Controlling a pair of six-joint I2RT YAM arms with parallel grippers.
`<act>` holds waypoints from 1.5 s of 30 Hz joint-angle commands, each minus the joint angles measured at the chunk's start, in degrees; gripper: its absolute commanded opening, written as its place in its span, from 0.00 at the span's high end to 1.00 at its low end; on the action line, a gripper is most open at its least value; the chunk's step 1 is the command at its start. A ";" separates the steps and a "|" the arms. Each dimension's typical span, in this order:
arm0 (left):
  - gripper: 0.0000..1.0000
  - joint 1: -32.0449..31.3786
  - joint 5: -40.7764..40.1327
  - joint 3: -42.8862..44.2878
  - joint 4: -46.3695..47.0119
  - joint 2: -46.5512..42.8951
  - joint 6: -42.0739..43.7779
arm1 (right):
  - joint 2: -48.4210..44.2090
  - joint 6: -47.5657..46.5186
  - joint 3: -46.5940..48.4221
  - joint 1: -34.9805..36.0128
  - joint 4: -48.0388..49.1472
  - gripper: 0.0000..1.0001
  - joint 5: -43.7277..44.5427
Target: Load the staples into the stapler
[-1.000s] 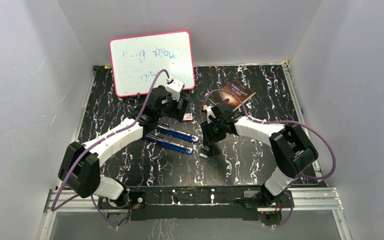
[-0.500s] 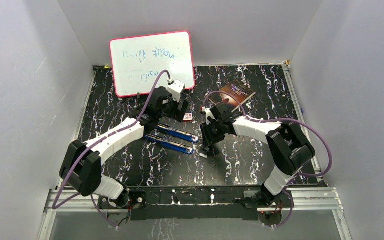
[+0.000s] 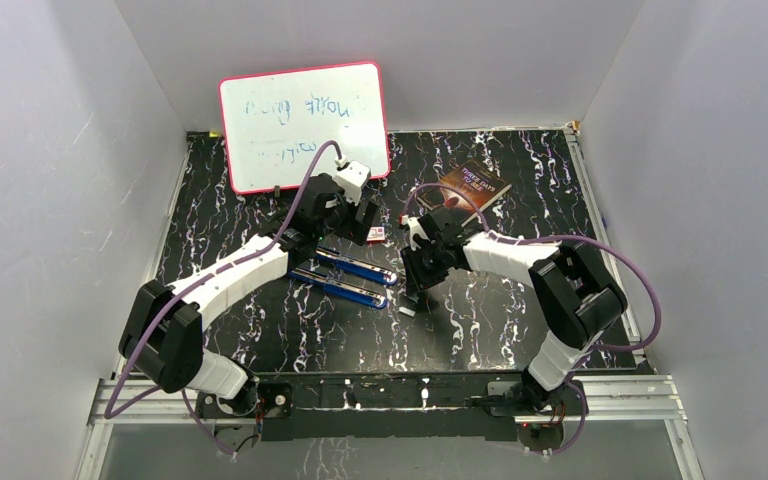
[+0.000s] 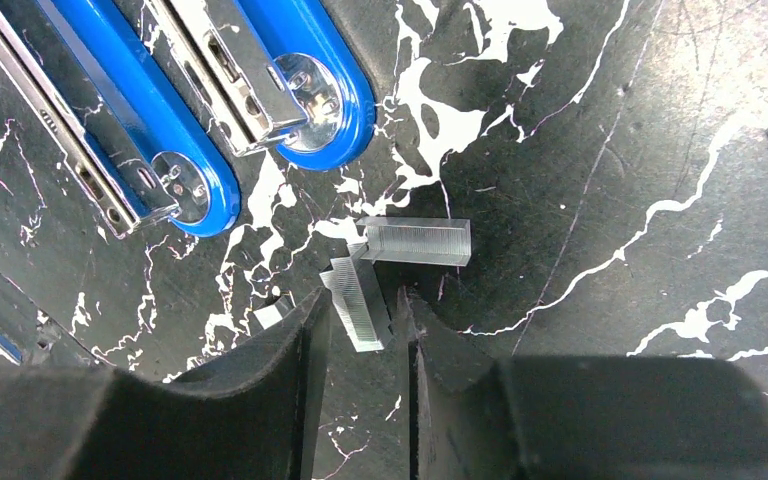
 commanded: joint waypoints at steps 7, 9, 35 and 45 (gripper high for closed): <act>0.12 -0.07 1.18 2.10 -1.15 0.73 0.63 | 0.10 -1.16 2.51 0.56 0.41 0.69 0.25; 0.12 -0.09 1.18 2.10 -1.18 0.74 0.66 | -0.07 -1.34 2.69 0.65 0.15 0.70 0.30; 0.11 -0.08 1.27 2.12 -1.27 0.91 0.59 | -0.12 -2.64 3.58 1.69 -1.30 0.71 0.61; 0.11 -0.08 1.18 2.12 -1.36 0.82 0.75 | 0.69 -2.89 3.91 2.19 -1.61 0.72 1.02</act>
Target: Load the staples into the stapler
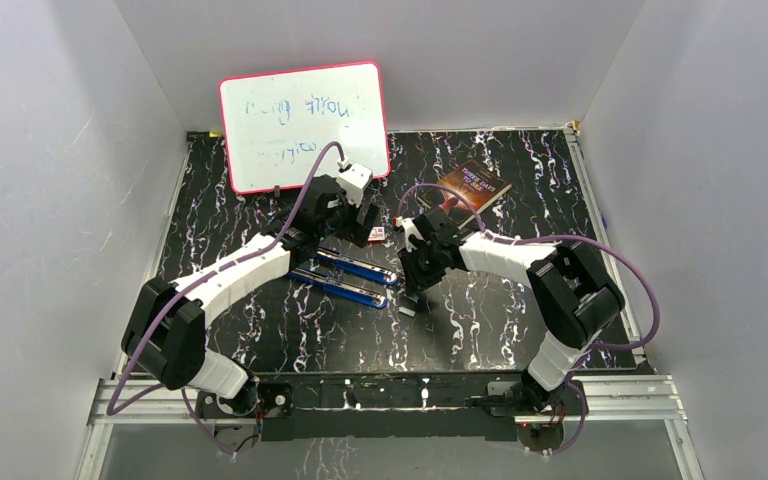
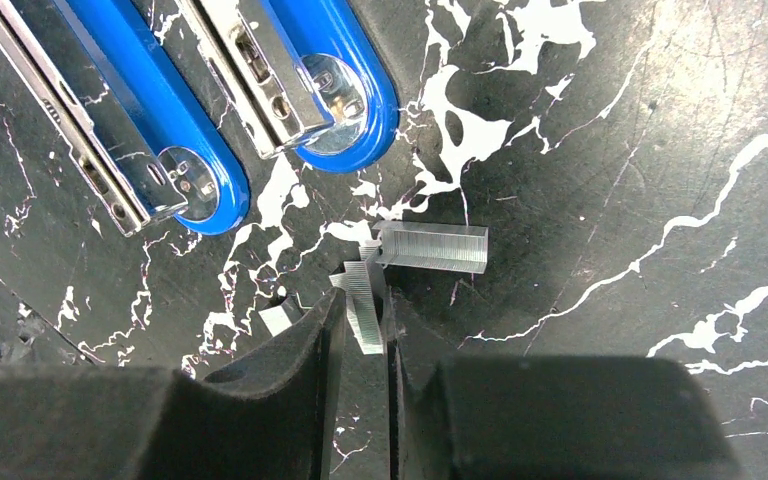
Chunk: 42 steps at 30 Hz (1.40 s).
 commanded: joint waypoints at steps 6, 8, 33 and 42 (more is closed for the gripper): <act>0.11 -0.05 0.57 1.90 -0.54 -0.27 0.59 | 0.32 -1.07 2.53 0.64 -0.32 0.77 0.45; 0.11 -0.05 0.64 1.90 -0.47 -0.26 0.56 | 0.35 -1.07 2.66 0.74 -0.42 0.79 0.65; 0.11 -0.08 0.65 2.00 -0.53 0.12 0.54 | -3.68 -2.99 4.86 1.44 -6.92 0.82 11.83; 0.11 -0.10 0.57 1.99 -0.64 0.12 0.72 | -4.48 -3.09 5.15 1.64 -9.17 0.82 17.86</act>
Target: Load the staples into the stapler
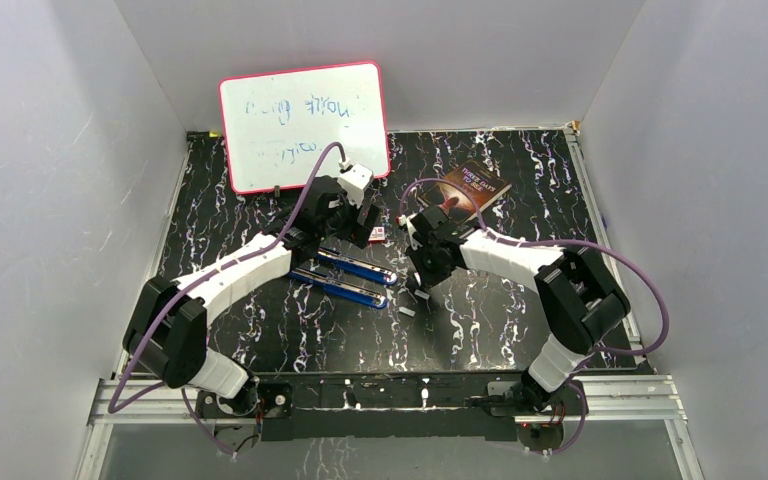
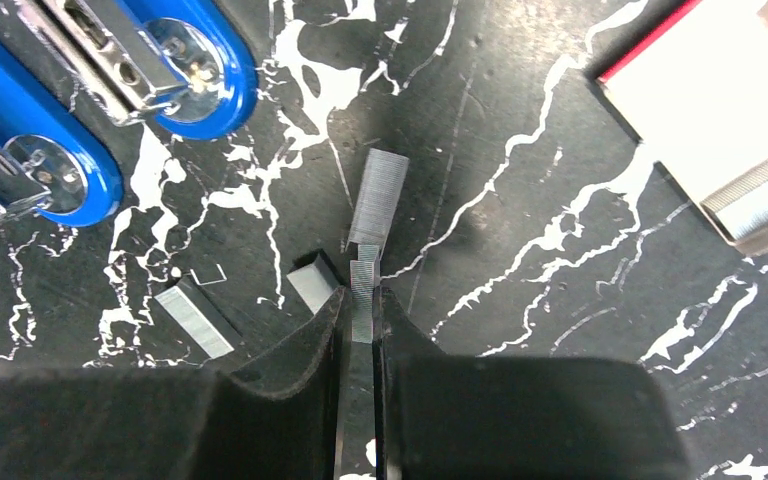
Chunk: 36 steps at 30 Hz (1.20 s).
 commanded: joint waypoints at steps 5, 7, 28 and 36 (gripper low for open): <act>0.11 -0.11 0.35 1.92 -0.63 -0.40 0.61 | -3.21 -0.72 2.94 0.65 -2.59 0.82 7.49; 0.10 -0.05 0.35 1.96 -0.61 -0.32 0.57 | -3.17 -0.46 3.19 0.76 -3.01 0.82 8.90; 0.10 -0.07 0.44 2.05 -0.75 -0.31 0.67 | -1.06 0.67 4.88 2.69 -9.68 0.81 23.75; 0.10 -0.09 0.44 2.05 -0.75 -0.48 0.63 | 0.96 2.26 4.49 5.76 -10.67 0.81 30.54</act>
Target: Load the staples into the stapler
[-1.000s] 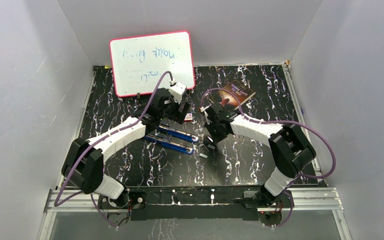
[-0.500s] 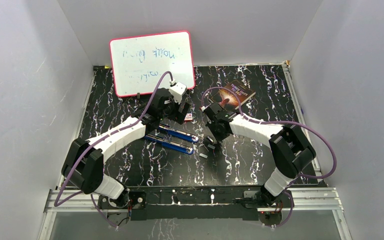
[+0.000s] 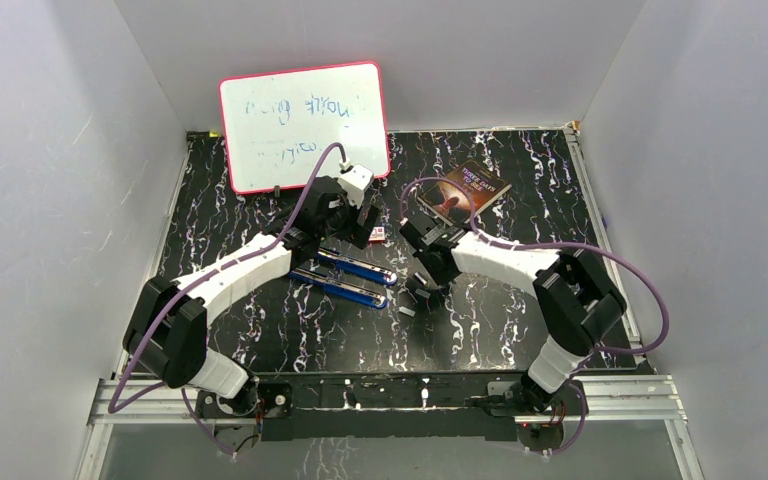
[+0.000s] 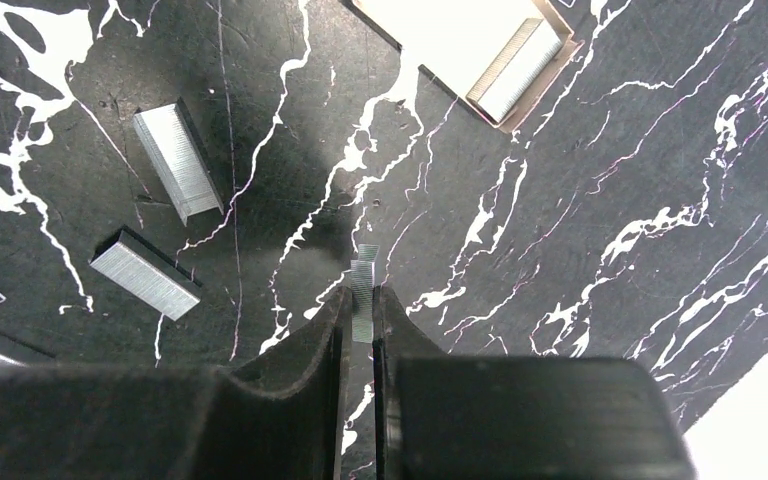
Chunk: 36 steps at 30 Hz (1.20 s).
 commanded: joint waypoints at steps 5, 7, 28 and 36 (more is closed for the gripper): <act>0.10 -0.04 0.28 2.05 -0.44 -0.51 0.43 | 1.60 3.37 0.07 4.92 0.43 0.79 11.24; 0.10 -0.04 0.20 2.03 -0.39 -0.64 0.41 | 1.40 4.03 -1.00 6.19 1.38 0.79 13.17; 0.10 -0.04 -4.80 0.01 2.27 -3.64 0.55 | 4.81 6.67 -4.02 11.87 4.23 0.80 19.23; 0.09 -0.06 -4.99 0.08 2.24 -3.72 0.84 | 7.58 6.44 -3.27 12.71 3.66 0.80 18.63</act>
